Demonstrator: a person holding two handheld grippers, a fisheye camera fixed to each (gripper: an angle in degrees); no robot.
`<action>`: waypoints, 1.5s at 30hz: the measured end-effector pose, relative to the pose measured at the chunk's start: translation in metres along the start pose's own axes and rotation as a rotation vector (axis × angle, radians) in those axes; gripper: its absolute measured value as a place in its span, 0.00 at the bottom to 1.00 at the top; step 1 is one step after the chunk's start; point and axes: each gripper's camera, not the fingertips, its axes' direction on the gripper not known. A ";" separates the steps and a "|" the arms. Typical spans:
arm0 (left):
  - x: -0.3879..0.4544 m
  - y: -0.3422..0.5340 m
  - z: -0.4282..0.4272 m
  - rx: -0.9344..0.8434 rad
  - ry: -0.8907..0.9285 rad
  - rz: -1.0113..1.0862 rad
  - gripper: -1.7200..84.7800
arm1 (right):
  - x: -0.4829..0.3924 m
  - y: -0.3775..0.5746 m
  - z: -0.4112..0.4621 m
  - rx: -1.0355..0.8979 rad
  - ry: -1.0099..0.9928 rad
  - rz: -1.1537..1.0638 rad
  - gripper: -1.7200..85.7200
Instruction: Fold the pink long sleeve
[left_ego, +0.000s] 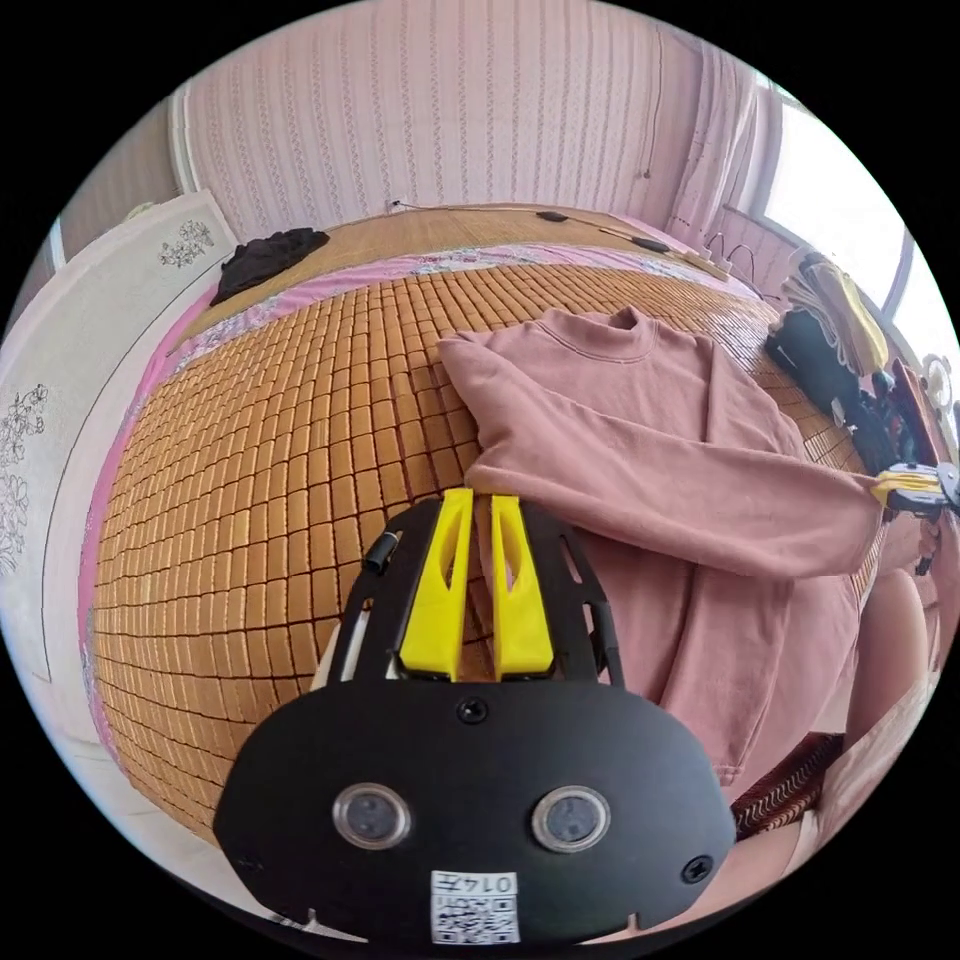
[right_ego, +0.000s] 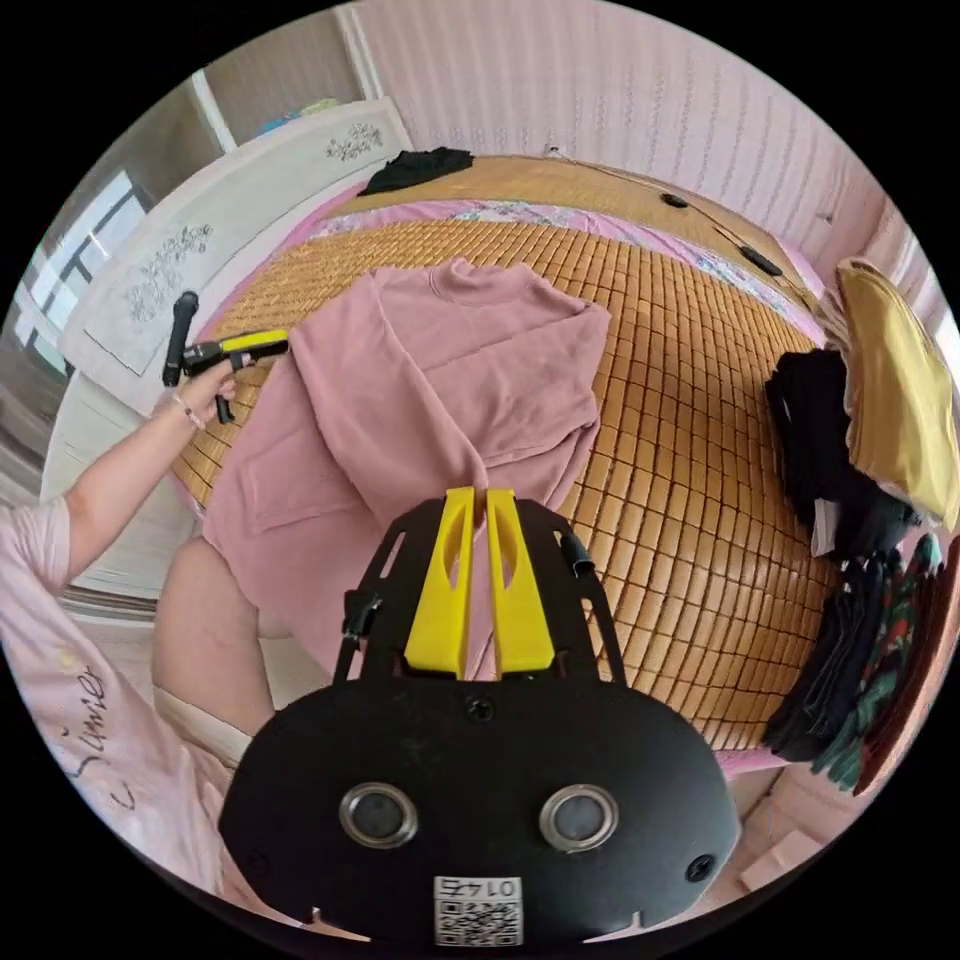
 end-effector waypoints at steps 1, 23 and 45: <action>-0.004 0.001 0.001 -0.003 -0.001 -0.012 0.04 | 0.024 0.007 -0.008 0.013 -0.085 0.104 0.03; 0.032 -0.019 0.020 -0.085 0.130 0.116 0.08 | -0.074 0.035 0.096 -0.171 0.156 -0.180 0.05; -0.110 -0.087 0.041 0.083 0.191 -0.167 0.12 | 0.083 -0.107 0.064 0.104 -0.006 -0.091 0.18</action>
